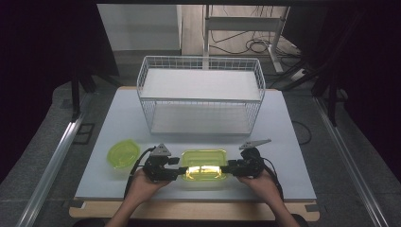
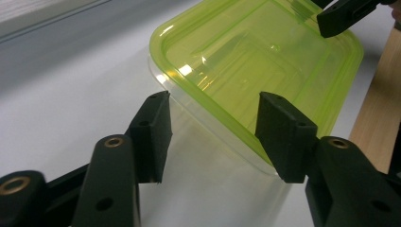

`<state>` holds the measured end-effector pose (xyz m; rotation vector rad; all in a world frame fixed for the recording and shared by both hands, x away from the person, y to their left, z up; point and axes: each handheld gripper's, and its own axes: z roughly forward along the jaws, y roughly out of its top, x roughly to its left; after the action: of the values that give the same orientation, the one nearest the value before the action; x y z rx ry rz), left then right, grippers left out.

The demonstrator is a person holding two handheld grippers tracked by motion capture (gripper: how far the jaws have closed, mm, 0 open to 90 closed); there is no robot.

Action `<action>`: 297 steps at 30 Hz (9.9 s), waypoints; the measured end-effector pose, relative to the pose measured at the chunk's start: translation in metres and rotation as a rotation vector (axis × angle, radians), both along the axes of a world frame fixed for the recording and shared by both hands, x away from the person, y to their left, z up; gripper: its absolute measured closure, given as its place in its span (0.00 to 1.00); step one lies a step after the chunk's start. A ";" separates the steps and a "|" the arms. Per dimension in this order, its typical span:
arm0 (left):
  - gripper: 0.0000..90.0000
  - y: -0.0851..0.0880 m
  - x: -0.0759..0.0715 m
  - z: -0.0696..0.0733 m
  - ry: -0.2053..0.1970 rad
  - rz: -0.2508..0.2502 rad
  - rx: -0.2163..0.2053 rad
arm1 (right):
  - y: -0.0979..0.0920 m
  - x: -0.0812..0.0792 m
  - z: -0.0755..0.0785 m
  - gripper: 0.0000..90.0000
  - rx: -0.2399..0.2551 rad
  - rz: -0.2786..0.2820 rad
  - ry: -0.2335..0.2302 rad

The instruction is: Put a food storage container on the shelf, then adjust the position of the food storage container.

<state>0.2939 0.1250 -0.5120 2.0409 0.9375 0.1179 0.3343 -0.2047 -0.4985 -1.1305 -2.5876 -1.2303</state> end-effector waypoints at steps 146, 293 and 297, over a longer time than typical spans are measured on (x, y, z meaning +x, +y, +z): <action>0.03 0.021 -0.068 -0.023 -0.184 -0.074 0.178 | 0.026 0.158 0.181 0.50 0.239 -0.367 -0.040; 1.00 0.200 -0.007 0.017 -0.170 0.526 0.132 | -0.016 -0.045 0.002 0.09 -0.045 -0.079 -0.322; 1.00 0.205 -0.003 0.001 -0.126 0.534 0.152 | -0.018 -0.044 0.002 0.09 -0.052 -0.078 -0.320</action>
<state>0.2911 0.3300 -0.5110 1.8423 1.4049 0.6130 0.2904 -0.2222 -0.4969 -1.1359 -2.8410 -1.4793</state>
